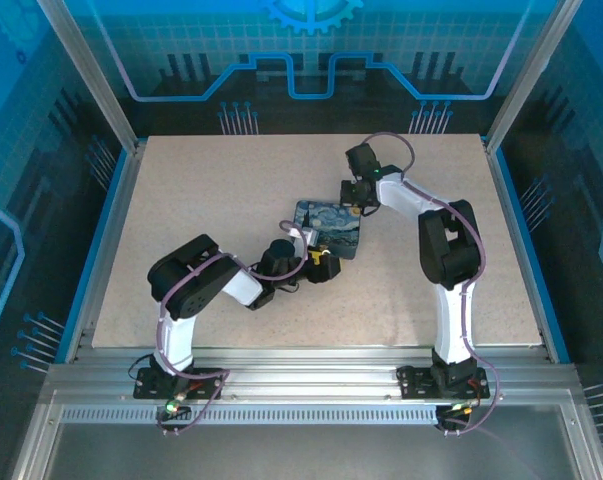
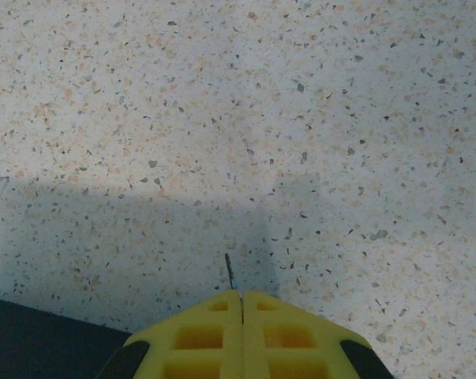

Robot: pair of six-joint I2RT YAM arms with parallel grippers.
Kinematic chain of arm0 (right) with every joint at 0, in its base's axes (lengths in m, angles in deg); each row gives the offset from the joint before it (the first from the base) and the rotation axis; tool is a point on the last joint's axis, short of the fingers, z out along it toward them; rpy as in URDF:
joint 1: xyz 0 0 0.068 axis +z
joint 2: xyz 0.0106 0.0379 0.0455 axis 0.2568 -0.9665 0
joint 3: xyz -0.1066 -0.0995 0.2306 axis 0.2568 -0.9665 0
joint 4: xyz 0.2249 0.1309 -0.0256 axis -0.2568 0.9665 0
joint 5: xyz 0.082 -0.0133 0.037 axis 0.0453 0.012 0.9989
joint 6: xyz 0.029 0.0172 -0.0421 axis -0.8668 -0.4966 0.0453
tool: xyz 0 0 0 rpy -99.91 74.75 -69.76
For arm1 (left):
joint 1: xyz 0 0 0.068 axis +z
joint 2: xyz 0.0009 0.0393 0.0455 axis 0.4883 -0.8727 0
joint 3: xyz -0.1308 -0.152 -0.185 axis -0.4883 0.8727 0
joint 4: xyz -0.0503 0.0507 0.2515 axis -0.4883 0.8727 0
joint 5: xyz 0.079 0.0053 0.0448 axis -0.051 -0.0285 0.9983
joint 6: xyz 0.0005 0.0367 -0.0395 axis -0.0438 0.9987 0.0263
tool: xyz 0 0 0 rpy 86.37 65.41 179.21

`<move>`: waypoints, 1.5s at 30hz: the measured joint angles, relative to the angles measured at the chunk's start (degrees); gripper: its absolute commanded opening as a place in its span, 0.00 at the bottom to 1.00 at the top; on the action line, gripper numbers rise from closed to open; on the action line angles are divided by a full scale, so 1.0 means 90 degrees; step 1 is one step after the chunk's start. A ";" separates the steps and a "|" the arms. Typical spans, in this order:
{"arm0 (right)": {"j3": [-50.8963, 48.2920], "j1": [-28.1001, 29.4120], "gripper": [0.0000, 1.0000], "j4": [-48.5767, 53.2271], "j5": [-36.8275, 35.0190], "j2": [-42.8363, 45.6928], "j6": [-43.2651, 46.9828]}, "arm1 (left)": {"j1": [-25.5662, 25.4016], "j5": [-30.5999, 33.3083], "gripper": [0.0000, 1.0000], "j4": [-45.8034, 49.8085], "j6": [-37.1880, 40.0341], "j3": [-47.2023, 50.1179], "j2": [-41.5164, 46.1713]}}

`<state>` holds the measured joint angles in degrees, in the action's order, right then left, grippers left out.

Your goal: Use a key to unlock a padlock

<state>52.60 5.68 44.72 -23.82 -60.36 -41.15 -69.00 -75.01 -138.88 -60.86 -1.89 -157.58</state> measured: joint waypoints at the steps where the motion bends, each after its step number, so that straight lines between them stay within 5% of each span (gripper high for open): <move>1: 0.0000 0.0007 0.00 0.0000 0.0000 -0.0005 -0.0002 | 0.0032 -0.0080 0.63 -0.0104 -0.0056 0.0041 -0.0007; 17: 0.0027 0.0017 0.00 0.0002 0.0017 -0.0017 -0.0002 | 0.0104 -0.0418 0.72 -0.0466 -0.0318 0.0029 -0.0243; 45: -0.0243 -0.0384 0.00 0.0294 -0.0216 0.0612 0.0073 | 0.0129 -0.0396 0.66 -0.0561 -0.0457 -0.0046 -0.0393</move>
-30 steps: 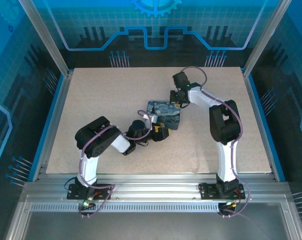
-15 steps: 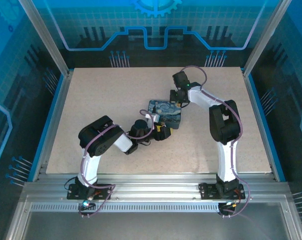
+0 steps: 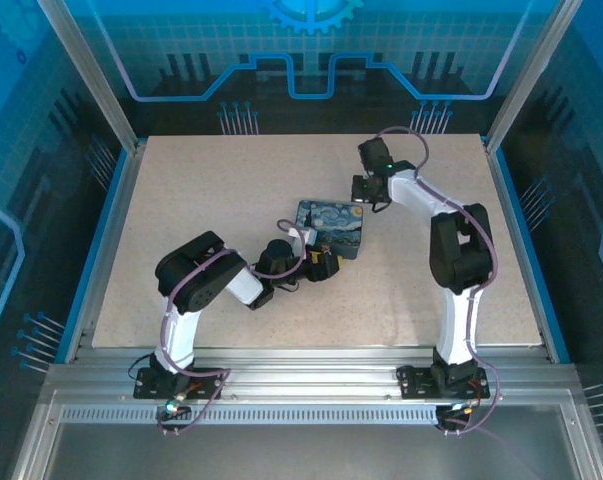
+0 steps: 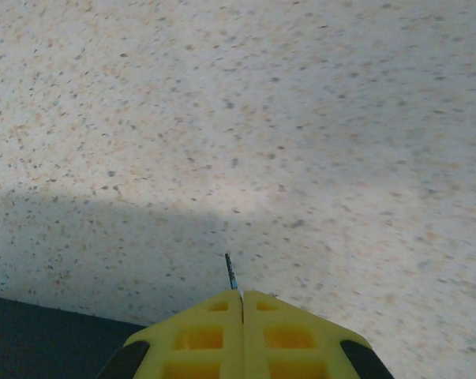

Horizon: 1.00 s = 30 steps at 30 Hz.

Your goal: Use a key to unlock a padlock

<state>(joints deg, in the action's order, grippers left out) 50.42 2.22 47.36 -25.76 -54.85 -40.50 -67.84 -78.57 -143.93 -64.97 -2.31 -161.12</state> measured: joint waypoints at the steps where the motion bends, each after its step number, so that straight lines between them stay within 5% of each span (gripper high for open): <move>1: -0.0075 -0.0046 0.00 -0.0002 -0.0039 0.0095 -0.0002 | 0.0000 0.0000 0.66 0.0000 0.0000 0.0000 0.0000; 17: -0.1144 0.0187 0.00 -0.0165 -0.0102 0.0493 -0.0097 | 0.0007 -0.0027 0.63 0.0044 -0.0019 -0.0012 0.0000; 25: -0.0925 0.0352 0.00 -0.0172 -0.0075 0.0199 -0.0102 | 0.0012 -0.0143 0.72 0.0036 -0.0095 -0.0223 -0.0107; 30: -0.0923 0.0355 0.00 -0.0175 -0.0073 0.0197 -0.0107 | 0.0036 -0.0117 0.65 0.0044 -0.0143 -0.0228 -0.0107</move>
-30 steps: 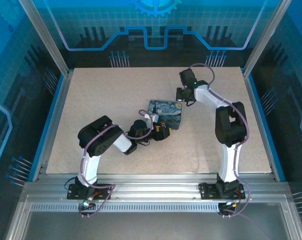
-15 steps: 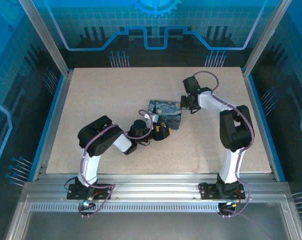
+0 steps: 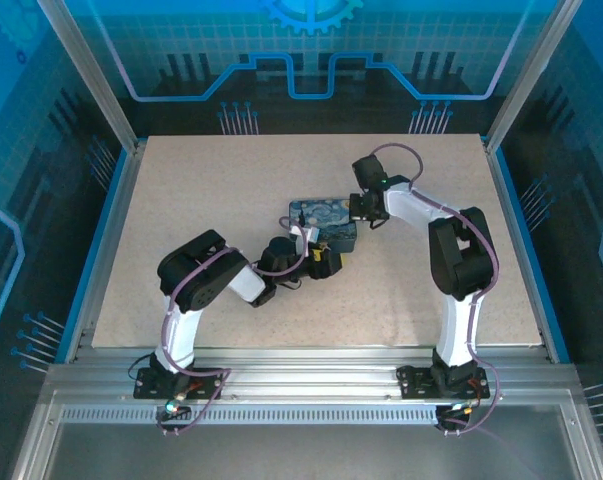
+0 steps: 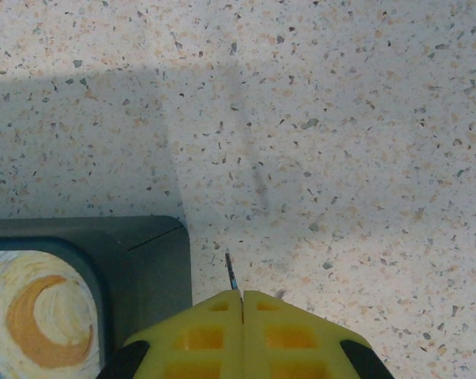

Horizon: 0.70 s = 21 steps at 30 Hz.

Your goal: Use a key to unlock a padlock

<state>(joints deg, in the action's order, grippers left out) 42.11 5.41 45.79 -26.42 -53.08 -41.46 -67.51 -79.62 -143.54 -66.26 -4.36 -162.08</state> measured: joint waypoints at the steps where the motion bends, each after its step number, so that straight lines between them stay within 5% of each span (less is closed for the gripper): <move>1: 0.0000 0.0000 0.00 0.0000 0.0000 0.0000 -0.0015 | 0.0007 0.0005 0.63 0.0000 -0.0010 0.0007 0.0000; 17: 0.0000 0.0032 0.00 0.0000 0.0022 0.0000 -0.0039 | 0.0284 -0.0002 0.35 -0.0197 -0.0056 0.0408 0.0002; 21: 0.0000 0.0075 0.00 0.0000 0.0022 0.0000 -0.0039 | 0.0284 -0.0049 0.50 -0.0148 -0.0104 0.0342 0.0002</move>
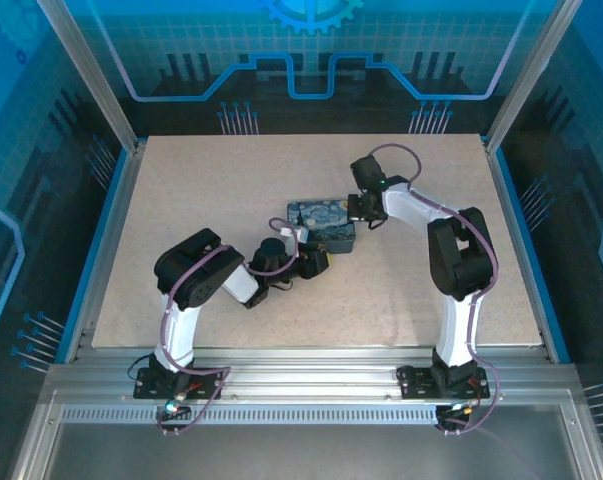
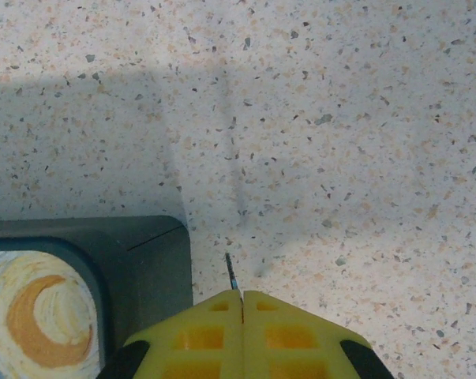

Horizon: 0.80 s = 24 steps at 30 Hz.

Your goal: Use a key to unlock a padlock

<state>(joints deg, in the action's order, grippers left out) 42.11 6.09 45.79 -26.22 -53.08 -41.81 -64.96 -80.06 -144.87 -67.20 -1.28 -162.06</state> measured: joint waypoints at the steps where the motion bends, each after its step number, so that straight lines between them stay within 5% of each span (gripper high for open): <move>1: 0.0000 0.0005 0.00 0.0000 0.0005 0.0000 0.0000 | 0.0000 -0.0022 0.51 0.0017 0.0000 -0.0039 0.0000; 14: -0.0002 0.0022 0.00 -0.0097 0.0141 0.0000 -0.0073 | -0.0039 -0.0117 0.63 0.0192 -0.0109 -0.0427 -0.0092; 24: -0.0002 0.0044 0.00 -0.0117 0.0146 0.0000 -0.0075 | 0.0068 -0.0032 0.49 -0.0053 -0.0250 -0.0153 -0.0092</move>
<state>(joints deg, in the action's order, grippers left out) 42.09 6.48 44.74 -24.91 -53.08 -42.49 -64.34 -80.34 -145.35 -69.45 -2.66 -162.89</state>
